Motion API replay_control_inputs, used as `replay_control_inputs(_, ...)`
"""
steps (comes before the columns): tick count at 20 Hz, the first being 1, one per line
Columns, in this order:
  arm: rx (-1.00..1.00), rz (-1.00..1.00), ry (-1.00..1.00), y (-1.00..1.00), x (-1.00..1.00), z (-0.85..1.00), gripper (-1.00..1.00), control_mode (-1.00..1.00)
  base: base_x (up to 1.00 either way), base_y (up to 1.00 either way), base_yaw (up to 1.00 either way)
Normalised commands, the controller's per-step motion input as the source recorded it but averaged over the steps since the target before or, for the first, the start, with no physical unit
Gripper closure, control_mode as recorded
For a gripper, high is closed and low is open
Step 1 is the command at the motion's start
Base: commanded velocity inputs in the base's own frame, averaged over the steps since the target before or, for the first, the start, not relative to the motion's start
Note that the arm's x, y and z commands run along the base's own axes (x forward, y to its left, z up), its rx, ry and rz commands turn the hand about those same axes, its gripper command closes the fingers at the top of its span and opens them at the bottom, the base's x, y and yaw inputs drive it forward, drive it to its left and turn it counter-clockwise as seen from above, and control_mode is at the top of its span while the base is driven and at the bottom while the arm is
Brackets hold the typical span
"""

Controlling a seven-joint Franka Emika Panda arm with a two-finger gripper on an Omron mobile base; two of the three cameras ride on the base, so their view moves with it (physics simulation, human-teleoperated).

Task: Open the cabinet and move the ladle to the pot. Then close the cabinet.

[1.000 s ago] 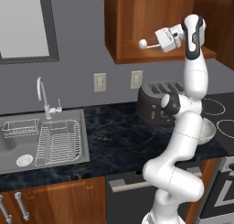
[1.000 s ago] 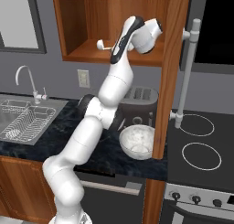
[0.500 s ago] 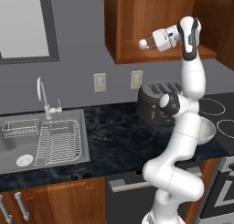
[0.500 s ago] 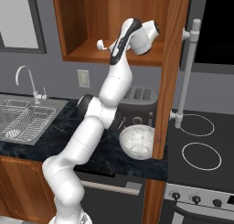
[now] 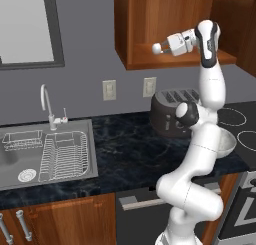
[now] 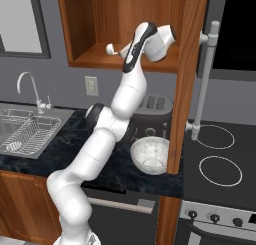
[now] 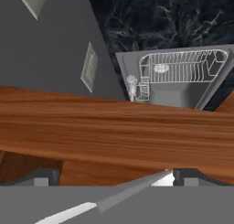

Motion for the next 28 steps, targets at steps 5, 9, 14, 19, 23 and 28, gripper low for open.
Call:
replay_control_inputs(5, -0.02, 0.29, 0.00, -0.29, 0.44, -0.08, -1.00, -1.00, 0.00, 0.00, 0.00)
replay_control_inputs(9, -0.06, 0.36, 0.00, -0.21, 0.58, -0.10, -1.00, -1.00, 0.00, 0.00, 0.00)
replay_control_inputs(14, -0.18, 0.33, 0.05, -0.19, 0.39, -0.12, -1.00, -1.00, 0.00, 0.00, 0.00)
replay_control_inputs(19, -0.42, 0.08, 0.41, -0.06, 0.28, -0.01, -1.00, -1.00, 0.00, 0.00, 0.00)
replay_control_inputs(23, -0.45, 0.00, 0.62, -0.06, 0.39, -0.08, -1.00, -1.00, 0.00, 0.00, 0.00)
replay_control_inputs(28, -0.26, 0.06, 0.54, -0.23, 0.37, -0.29, -1.00, -1.00, 0.00, 0.00, 0.00)
